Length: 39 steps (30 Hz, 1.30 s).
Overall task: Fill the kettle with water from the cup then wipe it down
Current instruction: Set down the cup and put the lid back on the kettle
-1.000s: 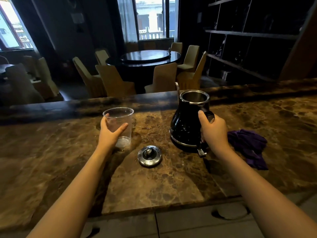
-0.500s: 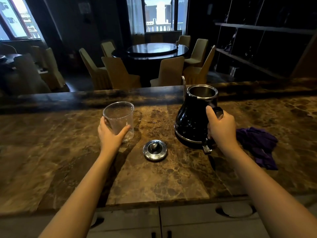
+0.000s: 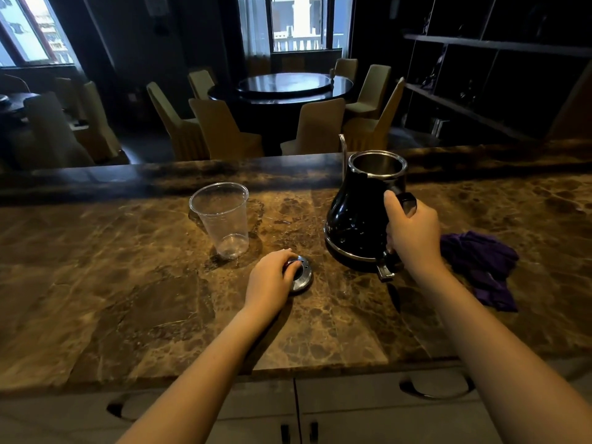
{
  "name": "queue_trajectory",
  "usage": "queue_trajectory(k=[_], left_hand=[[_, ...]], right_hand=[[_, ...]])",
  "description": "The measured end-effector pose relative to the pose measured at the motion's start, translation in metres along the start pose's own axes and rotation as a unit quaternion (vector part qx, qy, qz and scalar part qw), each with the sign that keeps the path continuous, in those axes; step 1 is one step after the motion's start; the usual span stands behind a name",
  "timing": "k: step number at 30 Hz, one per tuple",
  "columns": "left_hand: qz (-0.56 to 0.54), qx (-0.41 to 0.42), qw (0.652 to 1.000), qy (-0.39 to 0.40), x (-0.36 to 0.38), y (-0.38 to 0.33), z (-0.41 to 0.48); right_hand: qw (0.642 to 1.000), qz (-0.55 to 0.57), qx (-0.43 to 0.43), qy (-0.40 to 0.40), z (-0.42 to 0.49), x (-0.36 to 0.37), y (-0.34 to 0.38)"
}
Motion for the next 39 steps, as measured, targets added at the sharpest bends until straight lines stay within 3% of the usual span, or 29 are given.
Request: queue_trajectory(k=[6, 11, 19, 39], left_hand=[[-0.131, -0.030, 0.989, -0.053, -0.026, -0.019, 0.025], [-0.161, 0.084, 0.977, -0.112, -0.063, -0.106, 0.073], [-0.046, 0.178, 0.982, 0.043, -0.009, -0.173, 0.130], [0.009, 0.201, 0.978, 0.050, 0.015, -0.167, 0.148]], right_hand=[[1.000, -0.014, -0.006, -0.006, -0.002, -0.001, 0.003], [1.000, -0.008, 0.007, 0.003, -0.002, 0.000, 0.005], [1.000, -0.013, 0.002, -0.010, -0.003, -0.001, 0.007], [1.000, 0.006, 0.024, 0.005, -0.004, 0.002, 0.003]])
Point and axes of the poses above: each hand's wrist, its own z-axis towards the middle knuckle, its own x-axis out of the palm, y = z × x, the point moved 5 cm from there along z, towards the middle knuckle, and after that the axes turned 5 degrees about -z, right-handed, at the moved point
